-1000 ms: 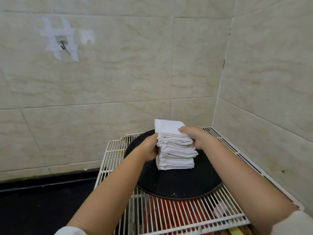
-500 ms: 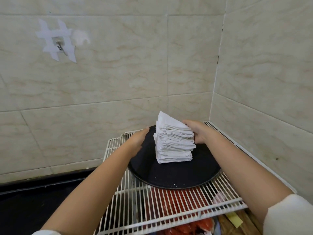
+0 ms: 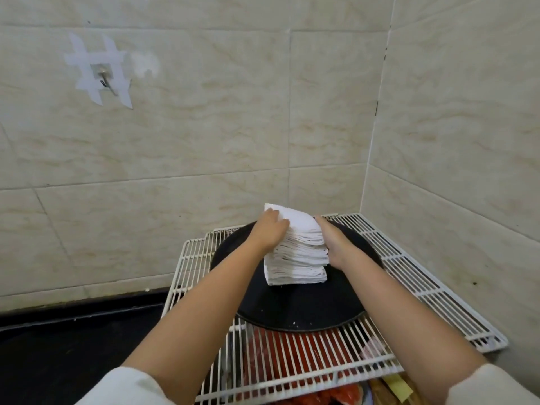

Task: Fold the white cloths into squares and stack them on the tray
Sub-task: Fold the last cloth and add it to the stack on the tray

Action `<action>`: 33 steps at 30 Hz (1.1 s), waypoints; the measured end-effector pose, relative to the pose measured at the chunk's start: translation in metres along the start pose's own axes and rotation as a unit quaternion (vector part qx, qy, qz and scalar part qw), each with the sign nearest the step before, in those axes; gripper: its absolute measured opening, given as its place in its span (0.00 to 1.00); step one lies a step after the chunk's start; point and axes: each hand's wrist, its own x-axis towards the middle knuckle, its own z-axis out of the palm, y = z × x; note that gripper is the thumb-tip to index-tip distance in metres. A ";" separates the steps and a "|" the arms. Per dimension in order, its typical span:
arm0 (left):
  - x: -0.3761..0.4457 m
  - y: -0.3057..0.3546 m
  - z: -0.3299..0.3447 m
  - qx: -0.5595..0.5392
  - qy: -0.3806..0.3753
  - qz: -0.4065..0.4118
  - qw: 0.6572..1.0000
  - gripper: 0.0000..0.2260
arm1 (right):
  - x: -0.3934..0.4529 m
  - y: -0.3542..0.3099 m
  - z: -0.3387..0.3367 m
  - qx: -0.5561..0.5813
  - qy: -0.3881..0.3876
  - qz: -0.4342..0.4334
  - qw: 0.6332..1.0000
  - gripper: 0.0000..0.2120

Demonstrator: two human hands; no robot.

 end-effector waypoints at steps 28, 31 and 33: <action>-0.008 -0.043 0.005 -0.224 0.024 -0.053 0.973 0.28 | -0.047 -0.017 0.037 -0.089 0.011 0.012 0.996 0.28; 0.002 -0.053 0.011 -0.295 0.019 -0.115 0.948 0.32 | -0.039 -0.016 0.025 -0.016 0.012 0.025 0.999 0.30; 0.001 -0.053 0.017 -0.351 0.015 -0.154 0.924 0.32 | -0.039 -0.012 0.018 0.032 -0.002 0.030 0.999 0.28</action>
